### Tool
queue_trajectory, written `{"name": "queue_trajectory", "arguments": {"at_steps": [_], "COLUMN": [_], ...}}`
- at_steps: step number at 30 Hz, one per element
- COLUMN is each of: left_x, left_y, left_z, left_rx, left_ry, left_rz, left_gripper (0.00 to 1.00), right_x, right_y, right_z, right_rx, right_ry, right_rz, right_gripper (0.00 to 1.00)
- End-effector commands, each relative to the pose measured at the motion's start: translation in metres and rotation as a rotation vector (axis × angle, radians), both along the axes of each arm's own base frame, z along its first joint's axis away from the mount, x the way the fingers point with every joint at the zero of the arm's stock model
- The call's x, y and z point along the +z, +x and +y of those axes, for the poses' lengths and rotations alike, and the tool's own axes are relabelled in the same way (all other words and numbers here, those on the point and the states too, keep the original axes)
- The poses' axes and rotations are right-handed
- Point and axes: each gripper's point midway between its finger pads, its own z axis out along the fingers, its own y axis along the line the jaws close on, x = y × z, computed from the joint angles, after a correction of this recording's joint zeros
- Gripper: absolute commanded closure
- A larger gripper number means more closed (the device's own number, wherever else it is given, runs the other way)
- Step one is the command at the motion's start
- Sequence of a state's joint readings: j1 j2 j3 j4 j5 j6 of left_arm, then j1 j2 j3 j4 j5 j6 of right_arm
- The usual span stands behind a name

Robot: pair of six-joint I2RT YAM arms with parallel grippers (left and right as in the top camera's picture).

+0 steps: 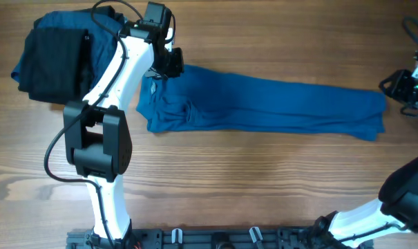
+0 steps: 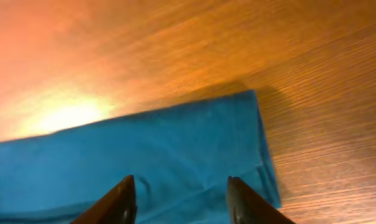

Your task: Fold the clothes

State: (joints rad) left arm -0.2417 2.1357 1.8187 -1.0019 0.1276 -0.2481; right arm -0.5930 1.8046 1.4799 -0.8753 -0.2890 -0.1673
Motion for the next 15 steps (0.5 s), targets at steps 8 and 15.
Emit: {"name": "queue_trajectory", "arguments": {"at_steps": [8,15], "left_x": [0.009,0.007], "left_y": [0.005,0.004], "left_z": [0.028,0.066], "left_rx": [0.159,0.306], "left_ry": [0.021,0.021], "left_rz": [-0.007,0.034], "left_gripper": [0.64,0.66], "right_x": [-0.11,-0.157], "right_y": [-0.034,-0.044], "right_z": [-0.03,-0.024], "right_rx": [-0.063,-0.051], "right_ry": [-0.096,-0.037], "right_rz": [0.377,0.47], "right_gripper": [0.46,0.53]}}
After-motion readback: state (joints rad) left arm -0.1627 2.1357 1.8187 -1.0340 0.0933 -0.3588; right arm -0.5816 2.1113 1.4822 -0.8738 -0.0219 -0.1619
